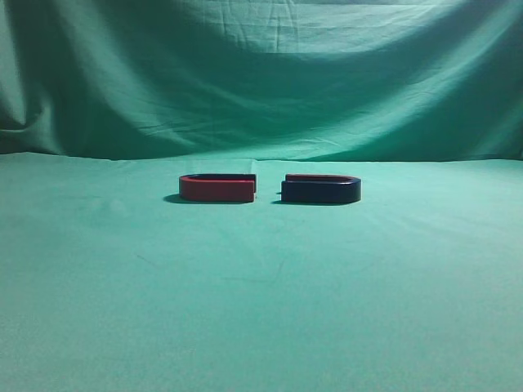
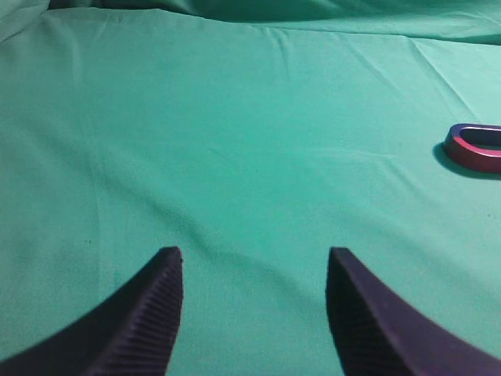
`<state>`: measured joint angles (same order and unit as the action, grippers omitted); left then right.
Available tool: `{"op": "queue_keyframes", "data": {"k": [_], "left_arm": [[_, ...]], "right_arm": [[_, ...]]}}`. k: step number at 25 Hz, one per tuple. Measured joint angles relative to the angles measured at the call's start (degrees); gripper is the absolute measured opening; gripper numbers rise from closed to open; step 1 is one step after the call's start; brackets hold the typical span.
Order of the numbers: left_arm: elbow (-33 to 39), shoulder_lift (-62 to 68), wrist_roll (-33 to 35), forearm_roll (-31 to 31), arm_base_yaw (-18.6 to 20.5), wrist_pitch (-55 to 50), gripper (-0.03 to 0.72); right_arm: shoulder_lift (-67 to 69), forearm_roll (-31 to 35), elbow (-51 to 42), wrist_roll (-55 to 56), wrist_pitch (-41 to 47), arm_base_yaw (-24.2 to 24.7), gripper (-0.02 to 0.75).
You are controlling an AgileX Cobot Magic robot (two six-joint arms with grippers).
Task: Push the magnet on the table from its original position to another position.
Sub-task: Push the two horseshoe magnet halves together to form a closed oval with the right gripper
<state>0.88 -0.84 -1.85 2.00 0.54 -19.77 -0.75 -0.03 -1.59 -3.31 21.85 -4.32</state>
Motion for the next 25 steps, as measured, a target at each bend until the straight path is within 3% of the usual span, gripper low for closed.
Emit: {"op": "queue_keyframes", "data": {"k": [25], "left_arm": [[0.0,0.0,0.0,0.0,0.0,0.0,0.399]], "right_arm": [[0.0,-0.2,-0.1,0.0,-2.7,0.0,0.0]]}}
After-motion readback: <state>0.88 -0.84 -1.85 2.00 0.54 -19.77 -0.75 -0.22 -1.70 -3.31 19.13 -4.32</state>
